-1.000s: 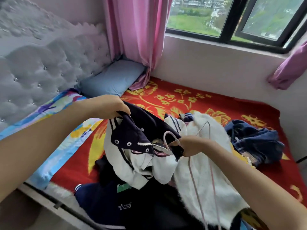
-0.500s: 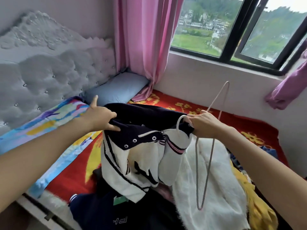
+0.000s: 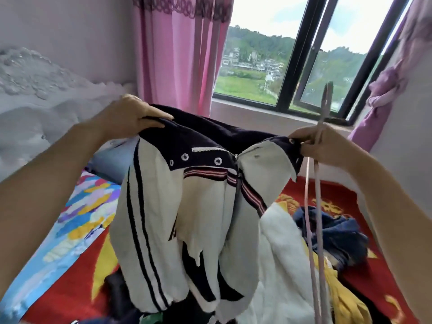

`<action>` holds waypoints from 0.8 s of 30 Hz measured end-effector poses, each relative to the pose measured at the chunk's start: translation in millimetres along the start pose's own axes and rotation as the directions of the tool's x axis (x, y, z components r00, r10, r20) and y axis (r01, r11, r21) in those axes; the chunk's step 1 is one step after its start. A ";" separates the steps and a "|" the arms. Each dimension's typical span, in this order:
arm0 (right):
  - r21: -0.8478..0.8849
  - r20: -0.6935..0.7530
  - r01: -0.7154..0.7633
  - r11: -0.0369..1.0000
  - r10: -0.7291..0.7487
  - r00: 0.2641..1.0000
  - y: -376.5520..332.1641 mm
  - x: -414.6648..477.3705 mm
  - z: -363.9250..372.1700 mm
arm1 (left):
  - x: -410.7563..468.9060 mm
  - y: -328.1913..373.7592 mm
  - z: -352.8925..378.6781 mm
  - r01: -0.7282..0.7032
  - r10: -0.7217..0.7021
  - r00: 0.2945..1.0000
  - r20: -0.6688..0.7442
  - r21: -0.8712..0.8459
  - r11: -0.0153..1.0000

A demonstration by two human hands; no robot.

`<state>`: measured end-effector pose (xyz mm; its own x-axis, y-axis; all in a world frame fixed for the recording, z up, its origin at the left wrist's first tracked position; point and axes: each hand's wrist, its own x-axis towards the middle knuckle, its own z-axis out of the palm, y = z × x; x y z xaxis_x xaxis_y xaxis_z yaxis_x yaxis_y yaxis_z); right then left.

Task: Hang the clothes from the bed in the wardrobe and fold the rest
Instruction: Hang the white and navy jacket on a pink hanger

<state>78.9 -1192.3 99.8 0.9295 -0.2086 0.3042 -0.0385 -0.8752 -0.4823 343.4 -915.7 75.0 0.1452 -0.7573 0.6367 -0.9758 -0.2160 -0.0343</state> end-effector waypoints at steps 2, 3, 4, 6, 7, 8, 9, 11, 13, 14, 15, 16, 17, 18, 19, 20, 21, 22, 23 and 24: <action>-0.016 0.104 -0.066 0.998 0.068 0.992 11.2 -4.8 19.8 | -9.3 0.9 32.3 0.115 -0.109 0.982 0.153 -0.029 0.993; -0.010 0.171 -0.098 0.995 0.098 0.980 17.1 -6.7 32.1 | -16.2 1.7 49.6 0.168 -0.164 0.954 0.252 0.005 0.986; -0.016 0.246 -0.134 0.991 0.133 0.960 26.1 -10.4 47.2 | -24.2 4.9 69.1 0.192 -0.202 0.911 0.359 0.064 0.979; -0.063 0.374 -0.167 0.984 0.178 0.910 47.3 -18.2 82.6 | -46.3 12.6 108.0 0.176 -0.245 0.809 0.535 0.179 0.968; -0.093 0.418 -0.170 0.981 0.193 0.887 57.8 -21.8 99.4 | -57.6 17.6 124.1 0.145 -0.243 0.768 0.593 0.209 0.967; -0.113 0.458 -0.178 0.978 0.210 0.864 68.7 -26.6 116.1 | -70.1 24.3 139.1 0.104 -0.224 0.731 0.644 0.219 0.970; -0.127 0.488 -0.190 0.973 0.229 0.842 78.9 -31.1 130.1 | -81.8 30.7 151.6 0.064 -0.193 0.707 0.680 0.210 0.976; -0.157 0.517 -0.236 0.959 0.283 0.808 96.0 -39.2 153.2 | -103.8 45.1 171.5 0.010 -0.111 0.664 0.740 0.140 0.990; -0.168 0.510 -0.300 0.939 0.343 0.789 107.3 -45.8 168.3 | -124.3 57.9 184.7 0.008 -0.063 0.640 0.766 0.075 0.997; -0.168 0.502 -0.326 0.930 0.365 0.784 112.3 -47.1 173.6 | -132.2 60.9 188.9 0.033 -0.067 0.635 0.770 0.059 0.998; -0.163 0.494 -0.353 0.921 0.386 0.779 117.8 -49.5 179.0 | -140.3 63.2 191.9 0.069 -0.077 0.634 0.770 0.044 0.997; -0.139 0.476 -0.394 0.909 0.410 0.778 120.9 -51.6 178.9 | -143.7 64.8 192.0 0.083 -0.074 0.659 0.748 0.025 0.996; -0.096 0.464 -0.440 0.893 0.431 0.774 123.9 -54.4 177.6 | -147.2 67.3 191.8 0.074 -0.063 0.678 0.732 0.018 0.997; -0.054 0.450 -0.473 0.879 0.444 0.775 126.0 -55.4 172.9 | -148.5 69.7 191.2 0.049 -0.043 0.694 0.719 0.013 0.999; -0.036 0.431 -0.482 0.875 0.449 0.783 128.3 -53.5 166.1 | -151.2 71.7 190.8 0.028 -0.023 0.702 0.712 0.006 1.000; -0.027 0.400 -0.483 0.875 0.453 0.797 128.4 -52.3 155.9 | -152.8 74.0 190.8 0.004 0.004 0.714 0.701 -0.010 1.000; -0.009 0.365 -0.487 0.874 0.456 0.812 128.3 -51.0 144.0 | -154.4 76.5 190.9 -0.019 0.027 0.720 0.693 -0.019 1.000; 0.013 0.318 -0.486 0.874 0.457 0.831 126.2 -49.8 132.2 | -157.4 78.6 191.6 -0.039 0.044 0.726 0.686 -0.023 0.999; 0.038 0.240 -0.480 0.876 0.459 0.856 123.3 -49.1 120.1 | -158.4 80.5 190.2 -0.056 0.059 0.734 0.677 -0.026 0.998; 0.066 0.136 -0.470 0.880 0.458 0.878 121.2 -48.2 109.9 | -160.0 83.6 187.4 -0.050 0.069 0.743 0.665 -0.048 0.998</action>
<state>69.7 -1240.3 -63.6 0.8488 -0.5247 -0.0657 -0.4460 -0.6436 -0.6219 269.2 -928.1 -174.0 0.1490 -0.9880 -0.0416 -0.9886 -0.1479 -0.0293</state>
